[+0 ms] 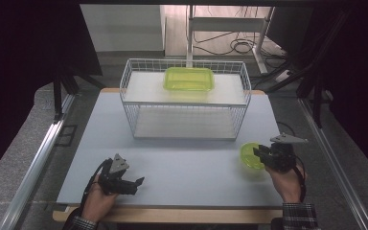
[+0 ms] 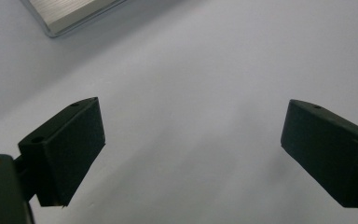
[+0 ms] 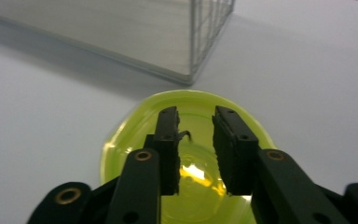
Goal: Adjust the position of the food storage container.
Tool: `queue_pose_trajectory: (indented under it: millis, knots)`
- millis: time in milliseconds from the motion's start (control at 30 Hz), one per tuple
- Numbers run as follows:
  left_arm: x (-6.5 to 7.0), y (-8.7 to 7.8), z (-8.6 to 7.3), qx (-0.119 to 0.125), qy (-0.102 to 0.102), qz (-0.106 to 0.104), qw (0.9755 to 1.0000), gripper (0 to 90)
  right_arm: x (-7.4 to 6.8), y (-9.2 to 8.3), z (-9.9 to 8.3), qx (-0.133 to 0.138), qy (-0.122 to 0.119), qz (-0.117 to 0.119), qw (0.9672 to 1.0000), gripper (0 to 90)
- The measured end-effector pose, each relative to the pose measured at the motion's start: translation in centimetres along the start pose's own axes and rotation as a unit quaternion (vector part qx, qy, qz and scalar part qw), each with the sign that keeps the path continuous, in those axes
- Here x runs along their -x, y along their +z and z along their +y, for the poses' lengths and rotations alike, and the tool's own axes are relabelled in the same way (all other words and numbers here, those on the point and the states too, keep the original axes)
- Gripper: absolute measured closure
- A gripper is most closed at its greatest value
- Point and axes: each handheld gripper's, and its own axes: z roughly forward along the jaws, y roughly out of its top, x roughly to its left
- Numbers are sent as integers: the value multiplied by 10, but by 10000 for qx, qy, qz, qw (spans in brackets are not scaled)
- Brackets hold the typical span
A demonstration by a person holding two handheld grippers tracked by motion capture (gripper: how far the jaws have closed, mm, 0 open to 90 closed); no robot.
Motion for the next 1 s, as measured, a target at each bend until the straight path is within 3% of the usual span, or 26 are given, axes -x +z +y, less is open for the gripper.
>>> queue_pose_trajectory:
  millis: [267,467,700,1000]
  knots:
    - [1,0,0,-32,50,-9,10000,60,23,-7,-7,19,152,-444,9989,883]
    - [2,2,0,-63,74,-22,10000,61,39,-4,-17,-84,343,-634,9974,888]
    - [2,2,0,-82,100,-15,9999,62,45,1,-24,-194,509,-679,9962,888]
    - [3,2,0,-91,108,-9,9999,62,41,8,-27,-260,643,-543,9961,886]
